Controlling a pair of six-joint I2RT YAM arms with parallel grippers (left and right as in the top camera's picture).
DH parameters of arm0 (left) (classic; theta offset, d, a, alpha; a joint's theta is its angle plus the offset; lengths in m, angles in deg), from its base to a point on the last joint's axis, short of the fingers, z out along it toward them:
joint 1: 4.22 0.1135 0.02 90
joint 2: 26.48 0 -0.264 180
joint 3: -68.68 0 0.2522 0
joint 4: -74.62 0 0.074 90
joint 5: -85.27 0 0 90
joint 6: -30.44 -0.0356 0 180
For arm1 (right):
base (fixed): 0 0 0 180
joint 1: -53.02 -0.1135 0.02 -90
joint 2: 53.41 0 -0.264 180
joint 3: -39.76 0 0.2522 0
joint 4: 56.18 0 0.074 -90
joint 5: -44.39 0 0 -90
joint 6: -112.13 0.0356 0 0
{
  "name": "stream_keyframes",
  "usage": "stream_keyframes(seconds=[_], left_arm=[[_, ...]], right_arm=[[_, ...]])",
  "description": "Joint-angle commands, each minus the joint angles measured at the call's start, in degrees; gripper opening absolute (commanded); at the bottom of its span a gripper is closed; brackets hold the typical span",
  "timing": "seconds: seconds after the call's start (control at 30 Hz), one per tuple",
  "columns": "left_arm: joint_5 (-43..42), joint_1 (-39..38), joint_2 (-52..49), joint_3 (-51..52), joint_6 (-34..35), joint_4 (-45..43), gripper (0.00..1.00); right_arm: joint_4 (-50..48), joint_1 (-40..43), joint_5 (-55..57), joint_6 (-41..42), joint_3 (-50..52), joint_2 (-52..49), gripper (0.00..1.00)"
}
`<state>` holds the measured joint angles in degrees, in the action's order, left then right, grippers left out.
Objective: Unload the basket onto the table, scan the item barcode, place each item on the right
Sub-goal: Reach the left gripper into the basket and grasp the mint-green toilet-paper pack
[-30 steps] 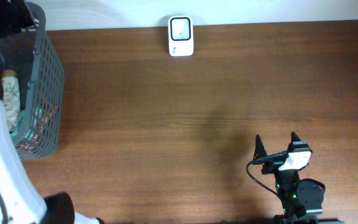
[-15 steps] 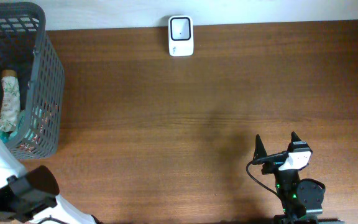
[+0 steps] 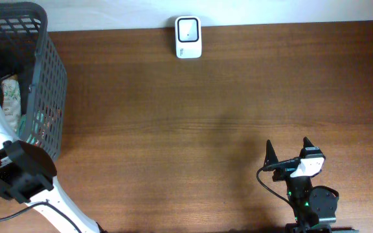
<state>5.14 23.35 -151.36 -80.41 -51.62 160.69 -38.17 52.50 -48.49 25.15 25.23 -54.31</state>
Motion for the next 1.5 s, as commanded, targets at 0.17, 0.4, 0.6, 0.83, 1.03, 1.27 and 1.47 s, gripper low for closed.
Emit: stream_keyframes(seconds=[0.17,0.4,0.6,0.83,1.03,1.27,1.47], left_arm=[[-1.1,0.5,-1.4,-0.5,-16.9,5.4,0.85],[-1.0,0.9,-1.6,6.0,-28.7,7.3,0.99],[0.7,2.8,-1.6,14.6,-33.4,6.9,1.0],[-0.1,3.0,-1.6,25.2,-40.8,2.6,0.88],[0.4,3.0,-1.6,28.5,-40.7,-6.4,0.53],[-4.9,3.0,-1.6,28.5,-39.0,-5.9,0.56],[-6.0,3.0,-1.5,28.3,-36.0,-4.2,0.0]], right_arm=[[0.1,0.2,0.3,0.2,0.5,0.4,0.99],[0.1,0.2,0.3,0.2,0.5,0.4,0.99],[0.1,0.2,0.3,0.2,0.5,0.4,0.99],[0.1,0.2,0.3,0.2,0.5,0.4,0.99],[0.1,0.2,0.3,0.2,0.5,0.4,0.99],[0.1,0.2,0.3,0.2,0.5,0.4,0.99],[0.1,0.2,0.3,0.2,0.5,0.4,0.99]])
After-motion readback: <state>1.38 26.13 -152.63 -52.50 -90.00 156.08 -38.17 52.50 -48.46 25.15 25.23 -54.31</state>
